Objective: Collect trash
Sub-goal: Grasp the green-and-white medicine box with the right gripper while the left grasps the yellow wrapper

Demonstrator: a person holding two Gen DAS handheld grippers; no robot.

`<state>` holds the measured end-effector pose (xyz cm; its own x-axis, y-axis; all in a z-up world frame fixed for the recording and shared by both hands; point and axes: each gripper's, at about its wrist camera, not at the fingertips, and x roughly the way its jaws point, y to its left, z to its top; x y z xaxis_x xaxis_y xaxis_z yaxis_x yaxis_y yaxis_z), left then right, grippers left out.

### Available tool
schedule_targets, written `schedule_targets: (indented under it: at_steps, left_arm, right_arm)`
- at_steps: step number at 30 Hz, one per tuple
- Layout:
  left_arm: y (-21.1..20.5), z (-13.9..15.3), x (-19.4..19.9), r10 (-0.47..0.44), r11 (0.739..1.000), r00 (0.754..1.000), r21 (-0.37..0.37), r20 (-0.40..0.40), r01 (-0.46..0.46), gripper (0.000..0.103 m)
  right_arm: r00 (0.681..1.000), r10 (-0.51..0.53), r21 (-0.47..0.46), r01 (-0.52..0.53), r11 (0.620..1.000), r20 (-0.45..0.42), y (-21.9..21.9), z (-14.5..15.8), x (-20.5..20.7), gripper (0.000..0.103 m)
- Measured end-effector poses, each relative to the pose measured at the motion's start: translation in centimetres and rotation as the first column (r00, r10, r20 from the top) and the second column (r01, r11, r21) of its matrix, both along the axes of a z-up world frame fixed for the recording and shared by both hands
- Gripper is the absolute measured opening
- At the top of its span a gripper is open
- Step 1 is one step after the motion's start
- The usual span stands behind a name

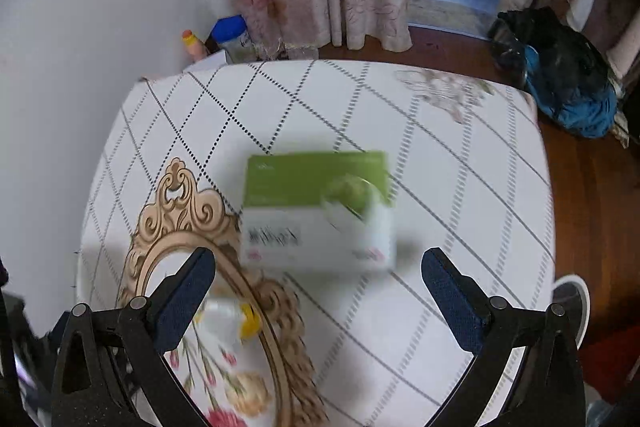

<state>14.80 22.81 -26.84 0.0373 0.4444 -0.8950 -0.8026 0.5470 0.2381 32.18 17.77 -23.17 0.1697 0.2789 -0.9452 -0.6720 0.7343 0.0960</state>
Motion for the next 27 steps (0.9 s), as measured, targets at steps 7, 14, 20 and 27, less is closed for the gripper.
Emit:
schedule_targets:
  at_steps: [7, 14, 20, 27]
  left_arm:
    - [0.2, 0.9, 0.6, -0.05, 0.998, 0.998, -0.021, 0.022, 0.051, 0.103]
    - [-4.3, 2.5, 4.3, -0.212, 0.964, 0.963, -0.126, 0.164, 0.234, 0.103]
    - [-6.6, 0.7, 10.0, -0.262, 0.936, 0.948, -0.19, 0.18, 0.295, 0.102]
    - [-7.5, -1.8, 12.9, -0.299, 0.936, 0.948, -0.159, 0.111, 0.314, 0.077]
  right_arm:
    - [1.0, -0.004, -0.055, 0.005, 0.998, 0.016, 1.2, -2.7, 0.4, 0.09]
    - [0.999, -0.042, -0.057, 0.042, 0.998, -0.001, -7.6, -1.9, 1.0, 0.089]
    - [0.997, -0.081, -0.068, 0.081, 0.994, 0.002, -13.2, -2.7, 2.3, 0.089]
    - [0.998, -0.059, -0.091, 0.062, 0.994, 0.029, -12.8, -2.6, 2.4, 0.09]
